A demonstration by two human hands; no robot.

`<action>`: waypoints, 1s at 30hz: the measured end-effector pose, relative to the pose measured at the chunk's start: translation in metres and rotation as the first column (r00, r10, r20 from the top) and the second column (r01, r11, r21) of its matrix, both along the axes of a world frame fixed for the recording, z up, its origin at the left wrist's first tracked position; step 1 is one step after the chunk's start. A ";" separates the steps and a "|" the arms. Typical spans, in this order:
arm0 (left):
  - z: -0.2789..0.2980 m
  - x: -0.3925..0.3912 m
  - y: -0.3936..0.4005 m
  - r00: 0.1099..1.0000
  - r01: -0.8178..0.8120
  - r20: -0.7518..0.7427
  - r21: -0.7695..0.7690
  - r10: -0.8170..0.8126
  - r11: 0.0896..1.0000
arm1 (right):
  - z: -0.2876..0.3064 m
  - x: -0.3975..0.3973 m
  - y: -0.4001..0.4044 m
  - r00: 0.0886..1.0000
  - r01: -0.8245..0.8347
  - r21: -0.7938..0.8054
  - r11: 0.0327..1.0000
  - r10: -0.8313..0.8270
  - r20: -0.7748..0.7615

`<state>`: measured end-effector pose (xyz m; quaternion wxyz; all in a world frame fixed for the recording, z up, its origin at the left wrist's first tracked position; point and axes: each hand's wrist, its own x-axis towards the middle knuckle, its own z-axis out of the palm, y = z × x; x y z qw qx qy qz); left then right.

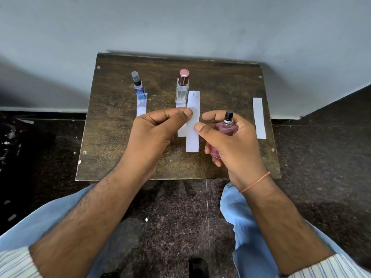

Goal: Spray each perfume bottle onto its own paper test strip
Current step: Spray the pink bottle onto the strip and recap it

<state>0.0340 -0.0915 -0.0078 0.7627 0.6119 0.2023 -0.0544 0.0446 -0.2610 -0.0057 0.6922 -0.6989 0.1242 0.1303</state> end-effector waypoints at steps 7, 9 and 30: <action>-0.004 0.000 0.005 0.998 -0.001 0.058 0.133 -0.007 0.991 | -0.003 0.010 -0.013 0.998 0.057 -0.060 0.997 -0.055 0.033; -0.003 -0.001 0.009 0.998 0.013 0.060 0.182 -0.024 0.983 | -0.004 0.017 -0.021 0.997 0.072 -0.140 0.987 -0.067 0.046; -0.005 -0.008 0.061 0.978 0.126 0.083 0.504 -0.194 0.854 | -0.026 0.058 -0.036 0.994 0.103 -0.558 0.824 -0.108 0.024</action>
